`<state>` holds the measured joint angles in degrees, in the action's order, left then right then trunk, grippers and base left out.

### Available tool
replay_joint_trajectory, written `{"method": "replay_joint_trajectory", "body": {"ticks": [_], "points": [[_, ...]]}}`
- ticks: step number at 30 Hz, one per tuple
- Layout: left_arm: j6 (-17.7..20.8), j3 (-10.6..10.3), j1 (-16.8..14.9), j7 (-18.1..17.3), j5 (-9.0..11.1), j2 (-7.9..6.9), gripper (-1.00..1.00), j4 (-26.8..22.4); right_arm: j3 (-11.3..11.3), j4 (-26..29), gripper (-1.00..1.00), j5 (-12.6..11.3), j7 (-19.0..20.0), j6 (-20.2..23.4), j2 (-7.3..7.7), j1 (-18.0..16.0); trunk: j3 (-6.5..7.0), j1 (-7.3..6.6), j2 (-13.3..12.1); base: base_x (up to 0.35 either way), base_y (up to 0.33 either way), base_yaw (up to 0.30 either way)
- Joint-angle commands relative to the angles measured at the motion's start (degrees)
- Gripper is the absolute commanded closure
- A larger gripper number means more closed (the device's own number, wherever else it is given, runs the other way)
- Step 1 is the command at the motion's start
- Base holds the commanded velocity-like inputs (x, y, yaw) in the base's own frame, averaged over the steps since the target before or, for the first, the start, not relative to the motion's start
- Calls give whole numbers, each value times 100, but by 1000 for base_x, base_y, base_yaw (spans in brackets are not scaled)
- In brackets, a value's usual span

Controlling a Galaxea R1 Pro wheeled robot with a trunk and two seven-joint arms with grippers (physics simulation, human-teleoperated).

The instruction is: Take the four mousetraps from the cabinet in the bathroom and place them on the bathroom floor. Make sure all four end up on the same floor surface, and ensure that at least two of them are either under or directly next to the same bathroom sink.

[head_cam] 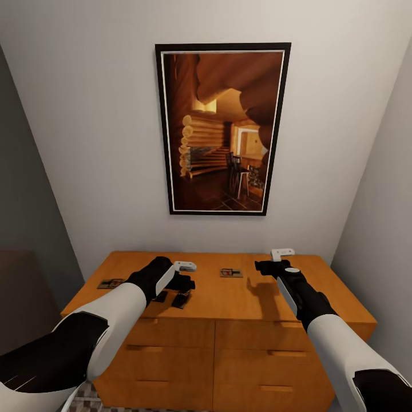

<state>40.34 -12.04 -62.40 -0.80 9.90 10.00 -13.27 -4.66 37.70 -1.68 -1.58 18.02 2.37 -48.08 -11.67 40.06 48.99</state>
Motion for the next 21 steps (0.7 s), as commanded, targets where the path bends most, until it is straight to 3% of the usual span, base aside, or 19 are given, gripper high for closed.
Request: {"method": "replay_joint_trajectory", "body": {"ticks": [1,21], "points": [[0,0,0,0,1,0,-100,0,0,0,-100,0,0,0,0,0,0,0,0,0,0,0],[0,0,0,-13,4,0,-100,5,0,0,-100,1,0,-1,0,0,-72,88,160,0,0,0]]}}
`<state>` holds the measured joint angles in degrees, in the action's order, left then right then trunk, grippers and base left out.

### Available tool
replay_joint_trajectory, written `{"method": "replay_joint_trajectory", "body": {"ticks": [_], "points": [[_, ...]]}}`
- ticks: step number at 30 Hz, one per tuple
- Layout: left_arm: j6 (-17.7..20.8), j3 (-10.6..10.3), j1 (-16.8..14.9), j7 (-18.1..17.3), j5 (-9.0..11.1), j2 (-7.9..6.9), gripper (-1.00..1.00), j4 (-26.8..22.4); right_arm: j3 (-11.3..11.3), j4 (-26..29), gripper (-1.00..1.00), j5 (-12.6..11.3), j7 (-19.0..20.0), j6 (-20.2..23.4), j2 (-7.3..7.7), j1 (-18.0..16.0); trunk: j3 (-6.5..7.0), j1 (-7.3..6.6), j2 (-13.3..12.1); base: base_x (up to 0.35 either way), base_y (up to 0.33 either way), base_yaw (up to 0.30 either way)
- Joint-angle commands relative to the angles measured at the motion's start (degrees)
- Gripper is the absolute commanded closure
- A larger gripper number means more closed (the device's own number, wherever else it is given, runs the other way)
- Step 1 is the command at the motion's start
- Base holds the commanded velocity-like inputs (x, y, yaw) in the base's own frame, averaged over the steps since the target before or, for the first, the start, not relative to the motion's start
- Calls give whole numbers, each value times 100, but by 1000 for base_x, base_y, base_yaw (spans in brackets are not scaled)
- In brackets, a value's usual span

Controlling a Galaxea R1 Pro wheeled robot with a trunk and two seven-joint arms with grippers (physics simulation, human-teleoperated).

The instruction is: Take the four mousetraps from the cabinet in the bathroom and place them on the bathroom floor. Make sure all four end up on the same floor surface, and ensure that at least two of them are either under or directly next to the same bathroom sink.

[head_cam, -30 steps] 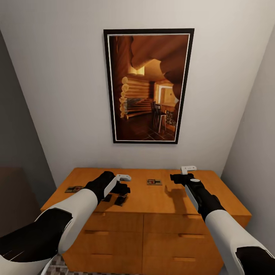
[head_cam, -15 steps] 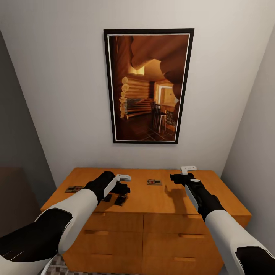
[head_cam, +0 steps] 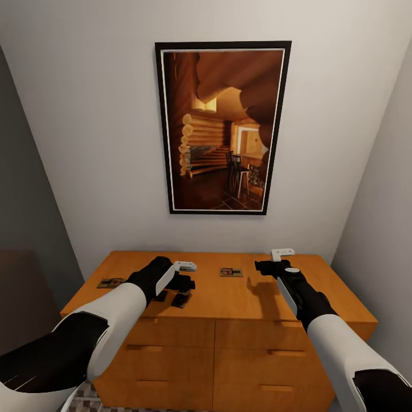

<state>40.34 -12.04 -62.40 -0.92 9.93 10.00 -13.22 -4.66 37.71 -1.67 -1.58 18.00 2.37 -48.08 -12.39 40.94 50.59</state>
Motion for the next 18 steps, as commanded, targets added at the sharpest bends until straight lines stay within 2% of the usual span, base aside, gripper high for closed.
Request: {"method": "replay_joint_trajectory", "body": {"ticks": [1,15,18], "points": [[0,0,0,-2,0,0,-100,-1,0,0,-100,0,0,1,0,0,0,0,0,0,0,0],[0,0,0,-13,0,0,-100,1,0,0,-100,0,0,-14,0,0,0,0,0,0,0,0],[0,0,0,-9,0,0,-100,2,0,0,-100,0,0,-20,0,0,-54,66,120,0,0,0]]}}
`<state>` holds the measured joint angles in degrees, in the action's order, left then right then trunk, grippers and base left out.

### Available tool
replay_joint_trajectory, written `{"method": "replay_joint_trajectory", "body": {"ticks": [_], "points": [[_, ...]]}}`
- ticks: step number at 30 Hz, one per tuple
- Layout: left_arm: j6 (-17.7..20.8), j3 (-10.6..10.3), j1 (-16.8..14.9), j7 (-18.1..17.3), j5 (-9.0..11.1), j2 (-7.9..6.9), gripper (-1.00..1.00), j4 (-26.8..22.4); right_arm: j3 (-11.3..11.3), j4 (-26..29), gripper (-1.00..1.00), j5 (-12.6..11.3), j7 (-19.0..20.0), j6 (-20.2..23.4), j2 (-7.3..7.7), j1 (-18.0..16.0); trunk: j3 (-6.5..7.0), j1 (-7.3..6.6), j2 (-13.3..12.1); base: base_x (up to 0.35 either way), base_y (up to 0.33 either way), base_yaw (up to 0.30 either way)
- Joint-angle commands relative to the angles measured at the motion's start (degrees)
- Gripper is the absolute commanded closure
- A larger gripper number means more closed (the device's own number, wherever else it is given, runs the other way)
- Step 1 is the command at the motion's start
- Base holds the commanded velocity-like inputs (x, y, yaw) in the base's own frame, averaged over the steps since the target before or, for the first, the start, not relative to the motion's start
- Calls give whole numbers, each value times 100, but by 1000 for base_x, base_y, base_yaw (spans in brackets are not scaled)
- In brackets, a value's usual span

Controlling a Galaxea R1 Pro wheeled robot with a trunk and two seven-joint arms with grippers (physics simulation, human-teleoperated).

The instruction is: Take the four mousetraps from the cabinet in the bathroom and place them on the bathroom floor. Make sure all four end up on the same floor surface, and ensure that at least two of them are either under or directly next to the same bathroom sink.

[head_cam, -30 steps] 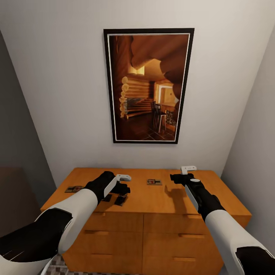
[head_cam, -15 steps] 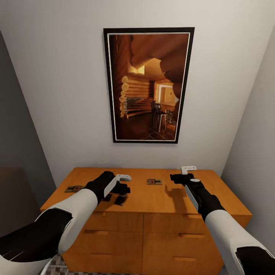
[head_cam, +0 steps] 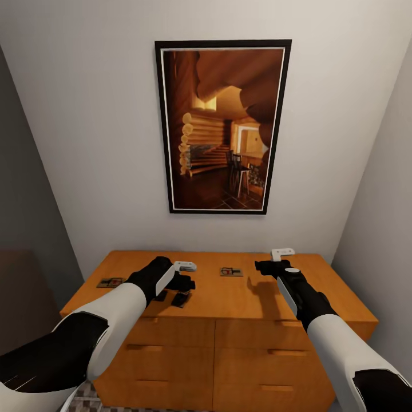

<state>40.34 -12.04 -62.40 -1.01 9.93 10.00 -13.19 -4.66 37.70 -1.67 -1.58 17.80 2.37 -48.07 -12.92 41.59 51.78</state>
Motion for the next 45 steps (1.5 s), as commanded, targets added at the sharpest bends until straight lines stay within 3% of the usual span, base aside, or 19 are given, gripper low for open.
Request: {"method": "replay_joint_trajectory", "body": {"ticks": [1,8,38,45], "points": [[0,0,0,1,0,0,-100,0,0,0,-100,0,0,-1,0,0,-18,23,42,0,0,0],[0,0,0,3,0,0,-100,1,0,0,-100,0,0,-4,0,0,-144,176,323,0,0,0],[17,0,0,-38,9,0,-100,1,0,0,-100,0,0,-5,0,0,-144,176,323,0,0,0],[12,0,0,-32,8,0,-100,1,0,0,-100,0,0,-5,0,0,-270,330,604,0,0,0]]}}
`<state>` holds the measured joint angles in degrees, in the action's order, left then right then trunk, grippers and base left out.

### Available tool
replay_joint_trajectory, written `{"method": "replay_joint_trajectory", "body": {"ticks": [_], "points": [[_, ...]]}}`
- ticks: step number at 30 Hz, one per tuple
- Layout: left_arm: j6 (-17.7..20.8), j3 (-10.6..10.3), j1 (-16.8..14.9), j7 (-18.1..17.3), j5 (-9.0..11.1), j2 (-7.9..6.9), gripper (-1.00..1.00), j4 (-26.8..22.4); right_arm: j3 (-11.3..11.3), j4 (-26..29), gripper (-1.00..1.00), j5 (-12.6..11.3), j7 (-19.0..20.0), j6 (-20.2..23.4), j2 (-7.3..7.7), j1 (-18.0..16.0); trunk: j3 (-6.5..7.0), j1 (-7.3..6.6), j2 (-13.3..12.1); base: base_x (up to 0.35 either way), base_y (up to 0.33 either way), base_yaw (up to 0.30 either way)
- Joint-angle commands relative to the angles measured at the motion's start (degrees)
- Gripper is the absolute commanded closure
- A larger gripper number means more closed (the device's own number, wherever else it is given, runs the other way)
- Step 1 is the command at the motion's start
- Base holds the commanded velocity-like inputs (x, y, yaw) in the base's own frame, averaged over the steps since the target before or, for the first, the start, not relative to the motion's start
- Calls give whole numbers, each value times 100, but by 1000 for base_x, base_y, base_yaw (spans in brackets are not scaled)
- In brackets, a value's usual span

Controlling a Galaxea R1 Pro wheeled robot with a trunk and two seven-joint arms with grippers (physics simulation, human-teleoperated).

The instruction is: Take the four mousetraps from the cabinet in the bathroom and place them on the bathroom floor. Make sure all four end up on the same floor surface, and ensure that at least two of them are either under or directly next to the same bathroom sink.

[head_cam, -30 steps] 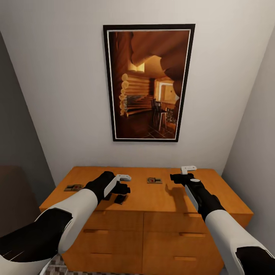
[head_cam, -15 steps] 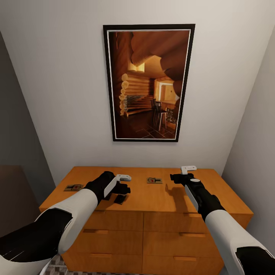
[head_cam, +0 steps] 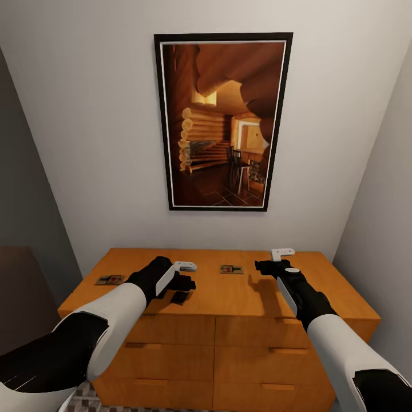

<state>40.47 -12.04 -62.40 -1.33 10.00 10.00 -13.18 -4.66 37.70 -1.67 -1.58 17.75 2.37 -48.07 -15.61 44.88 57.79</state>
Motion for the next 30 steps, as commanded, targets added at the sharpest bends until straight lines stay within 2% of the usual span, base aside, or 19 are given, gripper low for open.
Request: {"method": "replay_joint_trajectory", "body": {"ticks": [1,19,25,30], "points": [[-1,0,0,0,1,0,-100,0,0,0,-100,0,0,0,0,0,-18,23,42,0,0,0],[5,-3,0,-7,1,0,-100,0,0,0,-100,0,0,0,0,0,-36,45,82,0,0,0],[5,-5,0,-6,0,0,-100,0,0,0,-100,0,0,0,0,0,-144,176,323,0,0,0],[5,-4,0,-6,1,0,-100,0,0,0,-100,0,0,0,0,0,-144,176,323,0,0,0]]}}
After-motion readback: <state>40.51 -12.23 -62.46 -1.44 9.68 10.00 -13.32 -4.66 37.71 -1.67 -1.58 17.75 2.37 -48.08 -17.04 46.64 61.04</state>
